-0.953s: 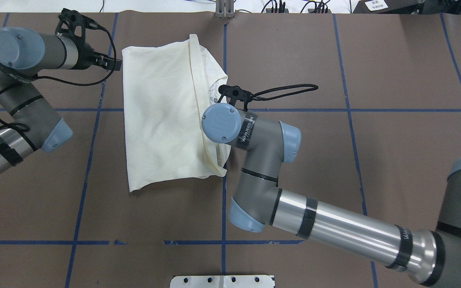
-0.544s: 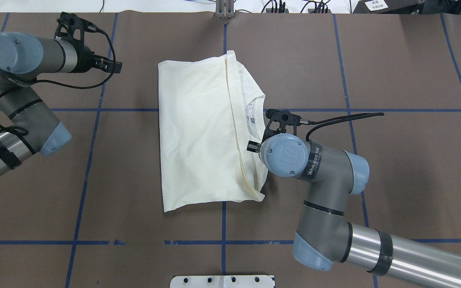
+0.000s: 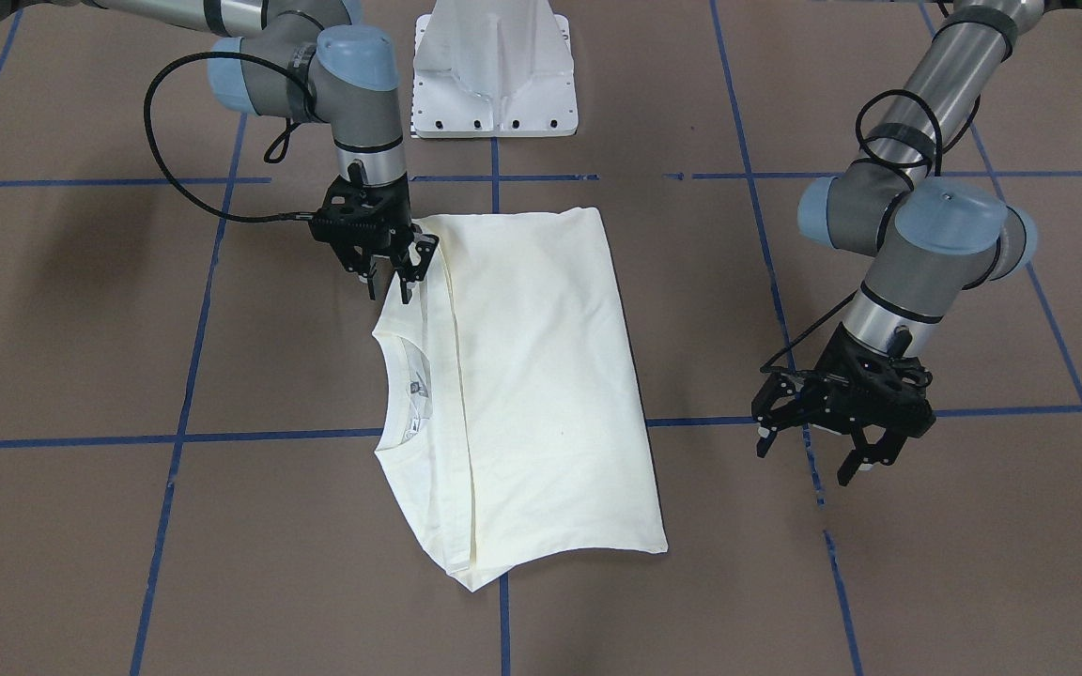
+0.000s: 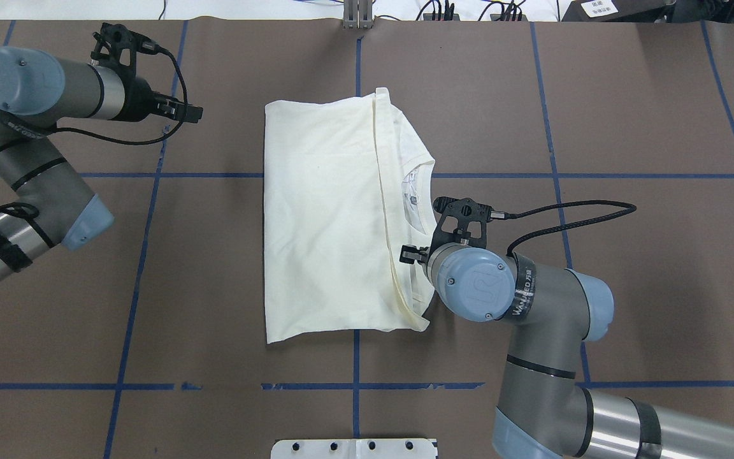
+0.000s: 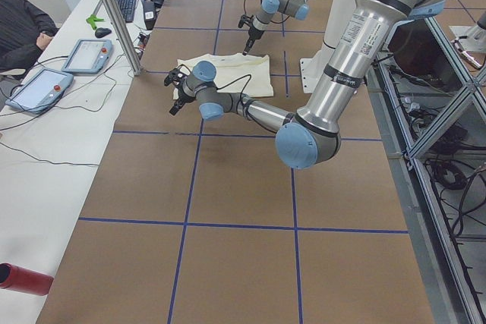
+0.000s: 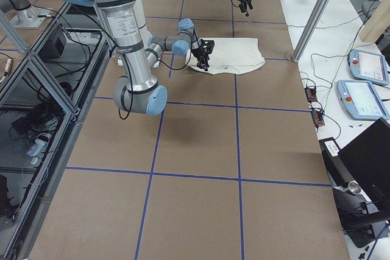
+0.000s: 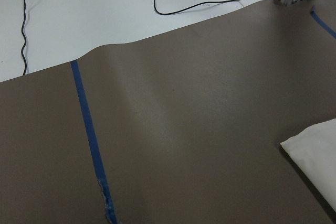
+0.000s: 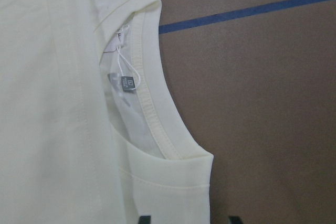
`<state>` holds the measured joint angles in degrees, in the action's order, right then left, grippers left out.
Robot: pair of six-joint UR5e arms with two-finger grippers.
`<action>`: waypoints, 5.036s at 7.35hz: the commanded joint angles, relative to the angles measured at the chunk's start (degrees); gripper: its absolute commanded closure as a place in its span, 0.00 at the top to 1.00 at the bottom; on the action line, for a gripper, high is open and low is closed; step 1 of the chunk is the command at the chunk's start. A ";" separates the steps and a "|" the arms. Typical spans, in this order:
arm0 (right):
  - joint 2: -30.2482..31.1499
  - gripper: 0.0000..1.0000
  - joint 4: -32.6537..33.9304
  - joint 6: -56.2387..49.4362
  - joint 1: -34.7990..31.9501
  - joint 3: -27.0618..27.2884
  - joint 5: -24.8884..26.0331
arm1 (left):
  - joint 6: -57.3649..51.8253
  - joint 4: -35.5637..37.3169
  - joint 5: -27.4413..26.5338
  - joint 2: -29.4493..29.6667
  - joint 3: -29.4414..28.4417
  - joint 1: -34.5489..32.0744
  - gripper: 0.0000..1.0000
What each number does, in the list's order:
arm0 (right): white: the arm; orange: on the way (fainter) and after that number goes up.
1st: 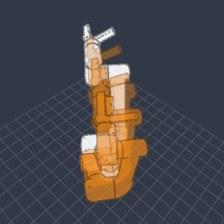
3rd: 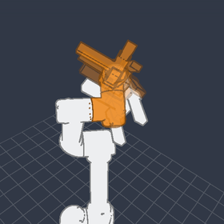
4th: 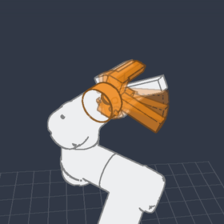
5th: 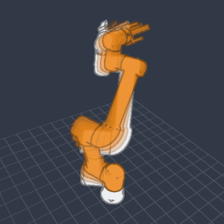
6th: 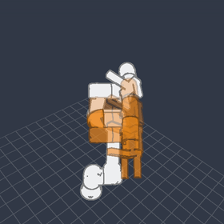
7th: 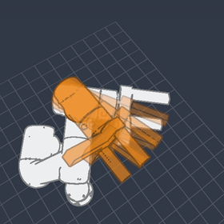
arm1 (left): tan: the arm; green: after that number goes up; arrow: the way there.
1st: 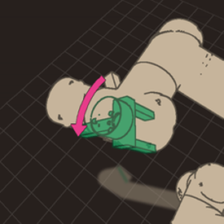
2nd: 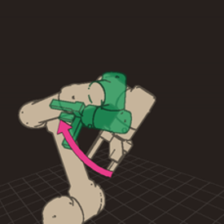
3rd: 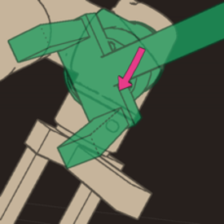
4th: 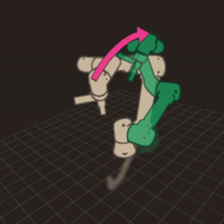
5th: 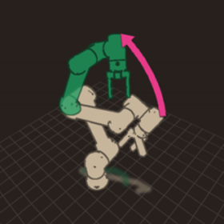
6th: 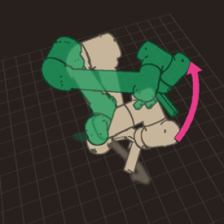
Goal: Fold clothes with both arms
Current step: 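Drag the shirt with the right gripper toward the robot, then open the right gripper and raise it off the shirt, then move both grippers to the shirt's corners nearest the robot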
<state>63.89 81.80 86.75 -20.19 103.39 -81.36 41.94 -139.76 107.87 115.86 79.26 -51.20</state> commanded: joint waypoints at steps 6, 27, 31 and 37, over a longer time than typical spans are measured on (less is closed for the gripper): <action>2.55 1.00 -9.55 -14.40 7.35 3.93 0.66 | 7.54 5.55 6.03 -19.54 24.10 0.66 1.00; 10.47 1.00 -9.90 -12.65 8.85 7.35 2.70 | 7.45 5.46 6.03 -19.54 24.01 0.66 1.00; 11.95 1.00 -20.23 -4.88 7.45 11.13 1.73 | 20.48 5.28 5.42 -19.27 27.94 5.46 1.00; 14.42 1.00 -22.38 2.81 2.70 12.63 0.14 | 69.80 5.72 -26.36 -16.83 32.02 37.26 0.74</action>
<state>78.29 59.44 89.05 -17.22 116.02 -81.21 103.46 -134.14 87.91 97.74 111.95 -20.07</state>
